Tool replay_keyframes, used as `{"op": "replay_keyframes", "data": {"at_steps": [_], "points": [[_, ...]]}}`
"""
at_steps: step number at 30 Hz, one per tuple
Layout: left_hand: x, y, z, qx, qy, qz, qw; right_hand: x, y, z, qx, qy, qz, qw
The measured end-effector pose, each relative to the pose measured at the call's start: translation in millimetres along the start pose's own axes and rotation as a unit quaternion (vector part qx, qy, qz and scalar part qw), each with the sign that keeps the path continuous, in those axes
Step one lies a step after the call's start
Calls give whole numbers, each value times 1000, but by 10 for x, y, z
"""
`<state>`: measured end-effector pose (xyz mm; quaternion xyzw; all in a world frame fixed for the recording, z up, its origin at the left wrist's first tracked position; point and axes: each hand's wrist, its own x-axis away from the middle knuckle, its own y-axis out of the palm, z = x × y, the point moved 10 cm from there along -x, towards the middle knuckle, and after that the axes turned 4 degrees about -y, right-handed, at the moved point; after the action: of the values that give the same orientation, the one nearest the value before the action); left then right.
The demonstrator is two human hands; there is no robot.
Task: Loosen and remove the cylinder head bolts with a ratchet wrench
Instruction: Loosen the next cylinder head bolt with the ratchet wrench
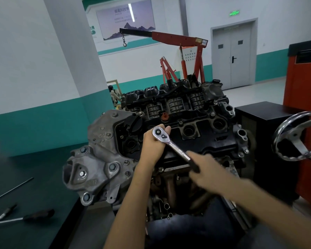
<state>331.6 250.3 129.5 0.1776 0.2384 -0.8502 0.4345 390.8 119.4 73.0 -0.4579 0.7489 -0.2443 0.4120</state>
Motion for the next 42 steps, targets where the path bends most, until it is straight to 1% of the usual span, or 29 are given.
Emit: {"op": "replay_keyframes", "data": {"at_steps": [2, 3, 5, 6, 7, 8, 9, 10, 11, 13, 16, 18, 20, 21, 24, 25, 27, 28, 29, 30, 31, 33, 35, 37, 39, 41, 42], "points": [[-7, 19, 26, -3, 10, -19, 1000, -171, -385, 67, 99, -32, -47, 993], [-16, 16, 35, -3, 12, -21, 1000, -280, -541, 60, 167, -50, -60, 983], [-35, -7, 18, 5, 9, -12, 1000, -443, -714, -2, 276, -83, -54, 956], [-26, -23, 1, 16, 4, 1, 1000, -458, -739, -11, 295, -87, -39, 951], [-3, -32, -12, 30, 1, 16, 999, -417, -712, 6, 291, -80, -21, 953], [24, -28, -12, 39, 0, 29, 999, -329, -633, 37, 258, -66, -1, 964], [50, -11, -3, 41, 1, 39, 998, -201, -508, 65, 194, -44, 20, 980], [63, 4, 4, 39, -1, 47, 998, -62, -335, 72, 112, -17, 37, 993], [64, 10, 4, 38, -7, 55, 998, 53, -132, 50, 30, 9, 53, 998], [41, 6, -5, 42, -18, 69, 997, 168, 244, -70, -90, 49, 100, 990], [34, -27, 9, 17, -16, 81, 996, 149, 619, -282, -161, 87, 157, 971], [35, -48, 2, 13, -13, 81, 997, 123, 675, -332, -183, 88, 151, 967], [20, -52, -68, 33, -30, 69, 997, 105, 535, -246, -145, 75, 107, 981], [10, -31, -82, 39, -31, 53, 997, 98, 402, -189, -111, 55, 78, 989], [0, 23, -9, 22, -9, 21, 999, -20, -188, -9, 13, -9, -10, 1000], [-3, 20, 19, 17, -2, 21, 1000, -110, -376, 32, 68, -21, -39, 997], [-10, -12, 15, 29, 6, 28, 999, -300, -610, 2, 194, -55, -73, 977], [0, -35, -14, 48, 6, 33, 998, -364, -644, -38, 242, -71, -69, 965], [17, -55, -46, 67, 5, 42, 997, -381, -640, -68, 264, -78, -53, 960], [36, -72, -71, 81, 2, 51, 995, -344, -583, -77, 251, -75, -33, 964], [52, -74, -83, 87, -1, 59, 994, -258, -476, -62, 199, -66, -12, 978], [69, -51, -69, 92, -2, 71, 993, -22, -186, -52, 42, -35, 35, 998], [73, -44, -54, 81, -18, 91, 992, 131, 133, -82, -59, 12, 88, 994], [64, -52, -64, 61, -30, 97, 993, 159, 432, -206, -113, 52, 132, 983], [67, -70, -46, 31, -23, 96, 995, 133, 647, -357, -151, 64, 154, 974], [61, -92, -54, 17, -28, 91, 995, 113, 676, -364, -169, 72, 143, 972], [45, -93, -83, 25, -39, 84, 995, 101, 616, -315, -157, 70, 124, 977]]}}
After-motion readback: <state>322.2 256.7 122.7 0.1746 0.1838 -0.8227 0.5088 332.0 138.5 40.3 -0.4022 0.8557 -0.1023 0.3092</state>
